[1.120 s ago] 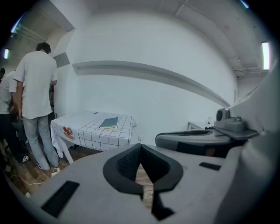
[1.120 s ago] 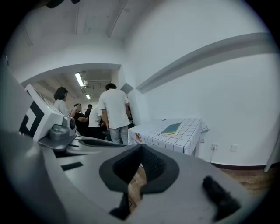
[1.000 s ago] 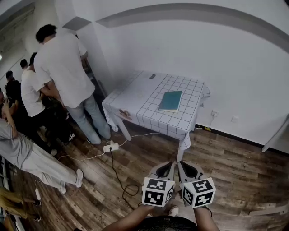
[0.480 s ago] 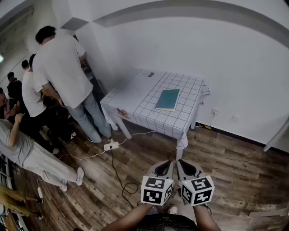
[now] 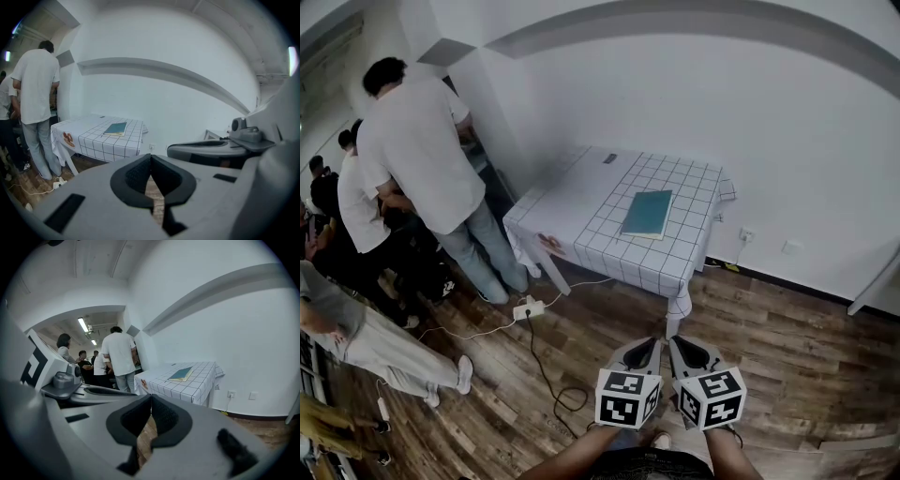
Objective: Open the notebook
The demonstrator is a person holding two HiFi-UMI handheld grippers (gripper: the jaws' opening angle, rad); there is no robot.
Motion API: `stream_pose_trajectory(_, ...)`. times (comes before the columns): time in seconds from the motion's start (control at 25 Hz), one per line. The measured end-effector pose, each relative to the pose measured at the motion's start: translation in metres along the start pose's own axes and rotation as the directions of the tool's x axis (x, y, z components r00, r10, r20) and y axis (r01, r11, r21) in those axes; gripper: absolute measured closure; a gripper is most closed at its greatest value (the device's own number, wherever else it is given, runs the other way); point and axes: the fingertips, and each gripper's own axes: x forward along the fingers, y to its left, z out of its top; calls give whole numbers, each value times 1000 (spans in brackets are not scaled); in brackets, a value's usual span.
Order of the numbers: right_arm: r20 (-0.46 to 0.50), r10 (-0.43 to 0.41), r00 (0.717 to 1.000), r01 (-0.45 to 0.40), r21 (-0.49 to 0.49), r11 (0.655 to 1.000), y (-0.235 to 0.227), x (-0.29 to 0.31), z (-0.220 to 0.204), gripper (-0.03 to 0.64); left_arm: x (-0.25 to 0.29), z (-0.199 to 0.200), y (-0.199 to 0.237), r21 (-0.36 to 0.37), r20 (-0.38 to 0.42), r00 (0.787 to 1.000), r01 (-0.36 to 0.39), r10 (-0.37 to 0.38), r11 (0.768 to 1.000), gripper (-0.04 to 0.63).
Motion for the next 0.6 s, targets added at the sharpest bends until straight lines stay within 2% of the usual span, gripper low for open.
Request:
stream_pose_trajectory(0.32, -35, -44, 998, 45, 11, 999, -2, 51, 10, 604, 28, 19, 44, -1, -9, 999, 50, -50, 999, 584)
stream_pose_trajectory(0.6, -41, -113, 993, 115, 34, 993, -2, 99, 28, 604, 55, 42, 86, 24, -23, 991, 130, -129, 991, 586)
